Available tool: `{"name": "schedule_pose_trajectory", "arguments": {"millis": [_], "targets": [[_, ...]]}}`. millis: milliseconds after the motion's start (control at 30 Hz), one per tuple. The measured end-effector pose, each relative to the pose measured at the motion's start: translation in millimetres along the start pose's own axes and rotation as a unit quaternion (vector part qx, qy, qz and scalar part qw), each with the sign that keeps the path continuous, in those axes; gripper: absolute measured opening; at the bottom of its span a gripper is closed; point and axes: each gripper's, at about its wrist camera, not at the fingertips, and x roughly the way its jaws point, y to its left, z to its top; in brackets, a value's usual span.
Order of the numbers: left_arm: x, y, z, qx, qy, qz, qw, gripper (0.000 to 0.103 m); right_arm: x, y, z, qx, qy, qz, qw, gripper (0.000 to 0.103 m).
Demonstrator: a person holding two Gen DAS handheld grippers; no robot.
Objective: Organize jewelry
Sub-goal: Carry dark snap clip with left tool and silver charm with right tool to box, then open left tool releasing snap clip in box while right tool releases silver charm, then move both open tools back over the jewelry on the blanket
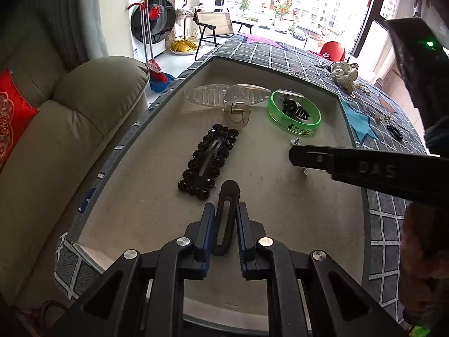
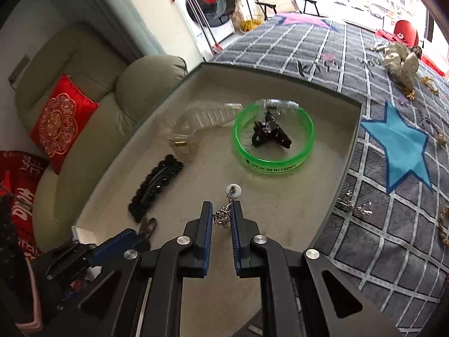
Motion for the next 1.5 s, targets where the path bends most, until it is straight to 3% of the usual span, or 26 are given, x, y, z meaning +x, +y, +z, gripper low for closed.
{"name": "schedule_pose_trajectory", "arguments": {"millis": [367, 467, 533, 800, 833, 900, 967, 1067, 1500], "targets": [[1, -4, 1, 0.002, 0.003, 0.017, 0.9998, 0.017, 5, 3, 2, -0.023, -0.002, -0.028, 0.999, 0.016], [0, -4, 1, 0.004, 0.003, 0.023, 0.9997, 0.017, 5, 6, 4, -0.026, 0.004, -0.021, 0.999, 0.032], [0, -4, 1, 0.004, 0.004, 0.029, 0.9996, 0.017, 2, 7, 4, -0.023, 0.001, -0.025, 0.999, 0.057], [-5, 1, 3, -0.012, -0.002, 0.032, 0.9994, 0.018, -35, -5, 1, 0.006, -0.041, -0.009, 0.999, 0.064], [-5, 1, 3, -0.011, -0.003, 0.034, 0.9994, 0.027, -39, -7, -1, 0.011, -0.045, -0.008, 0.999, 0.064], [-7, 1, 2, -0.013, -0.008, 0.044, 0.9989, 0.095, -46, -11, -6, 0.019, -0.05, -0.005, 0.999, 0.065], [-15, -1, 2, -0.009, -0.029, 0.055, 0.998, 0.099, -51, -14, -10, 0.025, -0.055, -0.005, 0.998, 0.065], [-17, -3, 3, 0.0, -0.03, 0.056, 0.998, 0.099, -61, -21, -16, 0.039, -0.063, -0.002, 0.997, 0.067], [-41, -20, 1, 0.016, -0.054, 0.047, 0.9973, 0.103, -106, -64, -55, 0.092, -0.092, 0.013, 0.991, 0.089]]}}
